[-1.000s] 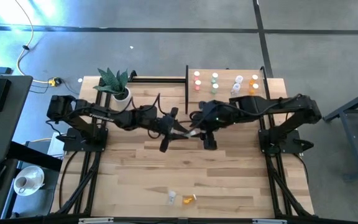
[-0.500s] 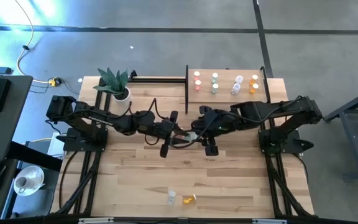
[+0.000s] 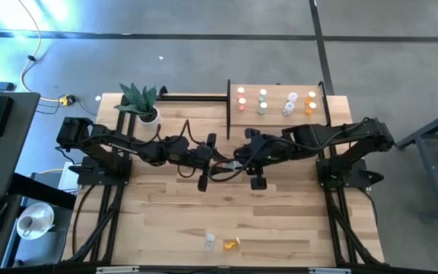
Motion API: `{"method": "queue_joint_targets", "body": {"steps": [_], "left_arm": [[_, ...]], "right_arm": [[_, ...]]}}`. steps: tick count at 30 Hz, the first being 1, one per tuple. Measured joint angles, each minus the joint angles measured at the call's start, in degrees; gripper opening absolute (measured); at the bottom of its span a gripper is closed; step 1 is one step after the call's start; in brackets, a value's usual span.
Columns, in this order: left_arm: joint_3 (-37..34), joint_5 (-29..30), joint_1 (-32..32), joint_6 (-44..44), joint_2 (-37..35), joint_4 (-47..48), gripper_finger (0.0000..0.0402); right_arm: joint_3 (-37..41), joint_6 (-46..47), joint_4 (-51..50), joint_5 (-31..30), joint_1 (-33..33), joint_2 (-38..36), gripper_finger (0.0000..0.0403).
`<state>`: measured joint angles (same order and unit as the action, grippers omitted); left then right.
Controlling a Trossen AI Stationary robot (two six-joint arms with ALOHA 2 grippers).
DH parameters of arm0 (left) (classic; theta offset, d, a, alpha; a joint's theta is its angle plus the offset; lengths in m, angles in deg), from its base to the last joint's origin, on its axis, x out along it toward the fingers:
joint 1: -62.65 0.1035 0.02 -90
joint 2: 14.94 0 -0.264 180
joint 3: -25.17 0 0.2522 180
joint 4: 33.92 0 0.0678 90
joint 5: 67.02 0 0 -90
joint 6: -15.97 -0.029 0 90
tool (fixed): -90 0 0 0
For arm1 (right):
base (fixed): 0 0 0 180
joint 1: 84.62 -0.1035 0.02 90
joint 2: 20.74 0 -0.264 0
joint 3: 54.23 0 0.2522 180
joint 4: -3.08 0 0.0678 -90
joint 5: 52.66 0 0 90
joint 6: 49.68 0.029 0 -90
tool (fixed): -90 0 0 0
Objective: Pick and place medicine bottles onto shelf by color
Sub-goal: Put the green pill bottle on the shelf aligned with the other green pill bottles
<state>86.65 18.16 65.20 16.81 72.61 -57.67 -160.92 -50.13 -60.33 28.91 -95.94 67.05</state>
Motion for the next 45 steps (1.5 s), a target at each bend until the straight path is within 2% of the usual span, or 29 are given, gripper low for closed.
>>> {"method": "queue_joint_targets", "body": {"steps": [3,10,18,22,24,28,30,35,42,45], "left_arm": [[0.0,0.7,0.0,-0.7,0.0,0.0,0.0094],[0.0,1.2,0.0,-0.8,0.0,0.0,0.0116],[0.0,1.3,0.0,-5.5,0.0,0.6,0.0177],[0.0,2.1,0.1,-5.6,-0.3,2.1,0.0213],[0.0,4.4,0.1,-5.6,-1.1,3.9,0.0225],[0.0,9.8,0.0,-6.4,-3.9,9.7,0.0231],[0.0,10.6,0.1,-7.8,-5.7,13.1,0.023],[0.0,10.6,0.0,-8.1,-10.4,19.6,0.0231],[0.0,5.7,0.1,-8.0,-17.5,25.3,0.0231],[0.0,3.8,0.0,-8.0,-20.6,26.4,0.0231]], "right_arm": [[0.0,0.0,0.0,-0.1,0.0,0.0,0.0088],[0.0,0.5,-0.3,-0.4,0.0,0.0,0.01],[0.0,1.8,-1.5,-1.8,0.0,0.0,0.0095],[0.0,3.0,-5.2,-6.5,0.0,0.0,0.0094],[0.0,3.9,-8.0,-9.7,0.4,0.0,0.0094],[0.0,6.2,-12.1,-15.9,2.0,-0.1,0.0094],[0.0,6.7,-13.5,-18.2,3.3,-0.2,0.0094],[0.0,6.6,-14.7,-26.4,7.8,-0.2,0.0099],[0.0,7.9,-14.6,-44.2,13.9,-0.2,0.01],[0.0,9.3,-14.6,-45.6,15.7,-0.2,0.01]]}}
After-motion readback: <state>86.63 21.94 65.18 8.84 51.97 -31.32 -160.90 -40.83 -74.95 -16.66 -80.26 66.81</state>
